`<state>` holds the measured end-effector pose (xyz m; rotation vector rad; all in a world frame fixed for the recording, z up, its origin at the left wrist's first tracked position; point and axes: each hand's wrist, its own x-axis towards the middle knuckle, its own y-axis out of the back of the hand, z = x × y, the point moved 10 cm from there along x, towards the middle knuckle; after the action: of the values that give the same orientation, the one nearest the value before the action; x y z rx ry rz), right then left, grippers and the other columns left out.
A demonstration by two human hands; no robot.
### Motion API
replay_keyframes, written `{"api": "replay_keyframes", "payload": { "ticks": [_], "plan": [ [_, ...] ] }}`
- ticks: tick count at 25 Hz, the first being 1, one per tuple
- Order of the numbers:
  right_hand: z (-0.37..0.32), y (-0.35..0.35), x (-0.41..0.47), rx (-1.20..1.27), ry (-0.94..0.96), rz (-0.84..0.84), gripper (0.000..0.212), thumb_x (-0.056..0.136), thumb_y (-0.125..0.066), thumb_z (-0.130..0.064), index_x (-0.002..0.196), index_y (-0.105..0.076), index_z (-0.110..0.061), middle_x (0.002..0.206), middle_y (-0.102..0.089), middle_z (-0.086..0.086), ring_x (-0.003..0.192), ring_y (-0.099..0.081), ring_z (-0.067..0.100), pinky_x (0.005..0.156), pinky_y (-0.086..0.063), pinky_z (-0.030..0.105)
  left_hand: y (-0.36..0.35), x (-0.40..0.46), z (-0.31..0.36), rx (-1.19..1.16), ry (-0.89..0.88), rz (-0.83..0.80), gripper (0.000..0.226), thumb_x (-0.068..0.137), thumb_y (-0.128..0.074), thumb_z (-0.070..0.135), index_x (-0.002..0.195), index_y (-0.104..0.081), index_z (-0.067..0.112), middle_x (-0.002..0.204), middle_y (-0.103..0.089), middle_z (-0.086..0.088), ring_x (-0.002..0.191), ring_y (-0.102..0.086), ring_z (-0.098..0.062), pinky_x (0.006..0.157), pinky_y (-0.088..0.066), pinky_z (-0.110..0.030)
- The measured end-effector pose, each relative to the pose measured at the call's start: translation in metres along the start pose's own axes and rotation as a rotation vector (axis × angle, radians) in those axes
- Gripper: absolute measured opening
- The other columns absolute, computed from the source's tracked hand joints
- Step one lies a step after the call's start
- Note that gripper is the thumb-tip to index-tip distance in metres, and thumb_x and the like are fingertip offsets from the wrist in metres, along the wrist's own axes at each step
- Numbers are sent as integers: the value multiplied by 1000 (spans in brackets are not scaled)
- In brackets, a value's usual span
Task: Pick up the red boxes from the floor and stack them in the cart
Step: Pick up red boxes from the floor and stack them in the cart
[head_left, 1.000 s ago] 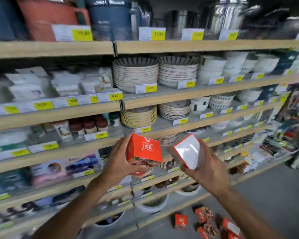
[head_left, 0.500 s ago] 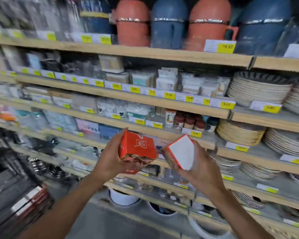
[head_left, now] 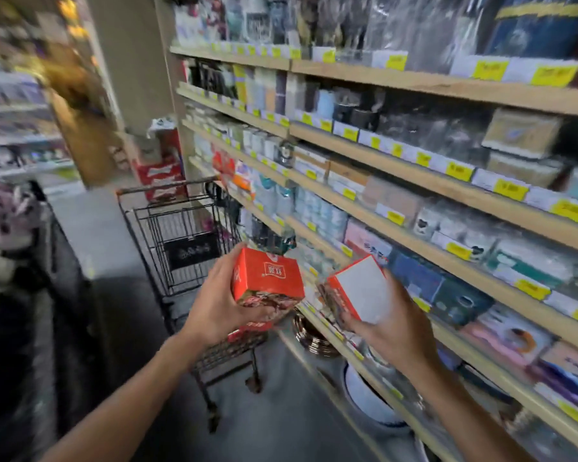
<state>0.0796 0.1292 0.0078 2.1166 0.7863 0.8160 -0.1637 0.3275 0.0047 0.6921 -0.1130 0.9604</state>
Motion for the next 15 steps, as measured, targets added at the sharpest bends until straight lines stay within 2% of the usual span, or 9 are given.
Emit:
{"api": "replay_keyframes", "payload": {
  "ticks": [3,7,12,15],
  "plan": [
    [-49,-63,32,18,99,-89,106,66,-80,-66,153,-26,-38,146,-55,0,121,-61,32,85,-53,42,56,-7,-50,36,89,91,127,48,-98,45,150,-23,48,139,-47,12,129,-50,-10,111,-43,-46],
    [-96,-139,83,59,190,-192,103,70,-80,-62,154,-29,-31,147,-54,1,126,-57,32,89,-48,38,103,-5,-112,82,198,194,123,53,-98,37,150,-23,51,142,-45,16,133,-47,-9,110,-44,-49],
    [-118,-236,163,152,252,-282,106,68,-83,-59,154,-29,-30,152,-51,-2,129,-56,28,91,-52,41,131,38,-180,136,290,266,123,55,-99,30,153,-24,40,141,-47,13,131,-49,-8,109,-46,-48],
    [-127,-294,218,154,253,-357,107,67,-81,-62,154,-26,-32,151,-51,-4,127,-58,29,89,-53,40,137,78,-220,157,354,276,123,56,-98,29,152,-23,43,140,-48,13,129,-51,-7,108,-47,-47]
  ]
}}
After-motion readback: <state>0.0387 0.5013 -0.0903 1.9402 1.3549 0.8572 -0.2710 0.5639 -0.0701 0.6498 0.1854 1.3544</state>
